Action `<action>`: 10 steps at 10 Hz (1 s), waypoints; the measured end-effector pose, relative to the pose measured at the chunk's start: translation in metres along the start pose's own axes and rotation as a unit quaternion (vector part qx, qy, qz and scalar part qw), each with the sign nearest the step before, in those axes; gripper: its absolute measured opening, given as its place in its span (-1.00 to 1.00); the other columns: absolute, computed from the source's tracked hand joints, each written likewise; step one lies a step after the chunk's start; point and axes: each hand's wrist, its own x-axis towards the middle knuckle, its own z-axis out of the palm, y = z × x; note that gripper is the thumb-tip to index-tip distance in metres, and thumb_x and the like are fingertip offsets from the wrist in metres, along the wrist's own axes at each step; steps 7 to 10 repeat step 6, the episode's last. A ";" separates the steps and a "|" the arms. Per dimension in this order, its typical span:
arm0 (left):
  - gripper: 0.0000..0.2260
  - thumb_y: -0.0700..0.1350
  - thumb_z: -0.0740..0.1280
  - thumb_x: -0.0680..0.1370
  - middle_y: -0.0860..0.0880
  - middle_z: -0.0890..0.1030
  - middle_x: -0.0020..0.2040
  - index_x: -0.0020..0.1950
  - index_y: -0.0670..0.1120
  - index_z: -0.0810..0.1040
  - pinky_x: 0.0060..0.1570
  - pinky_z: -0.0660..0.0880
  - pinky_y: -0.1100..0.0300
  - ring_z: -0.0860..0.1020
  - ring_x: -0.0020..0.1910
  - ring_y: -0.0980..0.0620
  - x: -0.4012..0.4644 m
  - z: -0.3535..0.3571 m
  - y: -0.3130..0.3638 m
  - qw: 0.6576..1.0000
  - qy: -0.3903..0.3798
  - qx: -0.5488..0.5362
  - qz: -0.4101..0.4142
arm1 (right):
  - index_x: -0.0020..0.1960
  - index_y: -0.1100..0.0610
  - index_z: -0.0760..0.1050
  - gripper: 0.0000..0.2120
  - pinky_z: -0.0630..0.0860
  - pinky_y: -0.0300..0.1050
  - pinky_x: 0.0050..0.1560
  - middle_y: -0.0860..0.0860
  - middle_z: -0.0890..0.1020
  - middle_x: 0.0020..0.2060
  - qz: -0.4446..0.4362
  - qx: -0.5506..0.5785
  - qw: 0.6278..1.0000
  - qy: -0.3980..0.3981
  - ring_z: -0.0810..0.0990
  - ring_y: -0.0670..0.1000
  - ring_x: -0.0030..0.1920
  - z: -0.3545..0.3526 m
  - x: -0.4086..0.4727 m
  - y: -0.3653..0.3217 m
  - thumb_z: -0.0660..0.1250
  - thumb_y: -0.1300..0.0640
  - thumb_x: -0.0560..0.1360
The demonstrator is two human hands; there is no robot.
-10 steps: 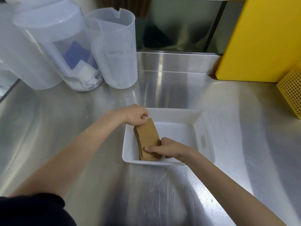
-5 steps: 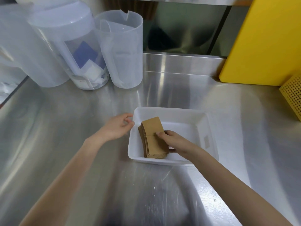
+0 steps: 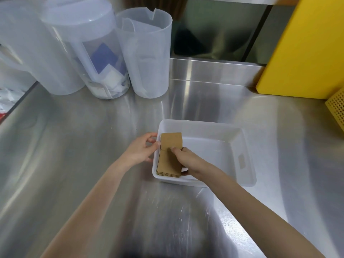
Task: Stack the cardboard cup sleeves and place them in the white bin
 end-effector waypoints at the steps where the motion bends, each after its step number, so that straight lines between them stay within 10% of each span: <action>1: -0.66 -0.12 0.20 0.54 -0.09 0.46 0.14 0.31 -0.09 0.35 -0.22 0.54 0.15 0.46 0.09 0.00 -0.001 0.001 0.000 1.000 -0.004 -0.003 -0.001 | 0.37 0.13 0.19 -0.53 0.38 0.12 0.33 0.10 0.37 0.35 -0.003 0.013 1.000 -0.006 0.39 0.15 0.31 -0.002 0.001 0.002 0.04 -0.10 0.56; 6: -0.41 0.06 0.16 0.54 -0.13 0.20 0.49 0.46 -0.16 0.03 0.40 0.17 0.07 0.24 0.44 -0.11 0.001 -0.011 0.021 0.979 0.008 0.204 0.005 | 0.46 0.12 0.03 -0.42 0.20 0.02 0.40 0.10 0.18 0.48 -0.134 -0.284 0.946 0.083 0.21 0.13 0.45 -0.034 -0.051 -0.014 0.13 -0.07 0.54; 10: -0.41 0.06 0.16 0.54 -0.13 0.20 0.49 0.46 -0.16 0.03 0.40 0.17 0.07 0.24 0.44 -0.11 0.001 -0.011 0.021 0.979 0.008 0.204 0.005 | 0.46 0.12 0.03 -0.42 0.20 0.02 0.40 0.10 0.18 0.48 -0.134 -0.284 0.946 0.083 0.21 0.13 0.45 -0.034 -0.051 -0.014 0.13 -0.07 0.54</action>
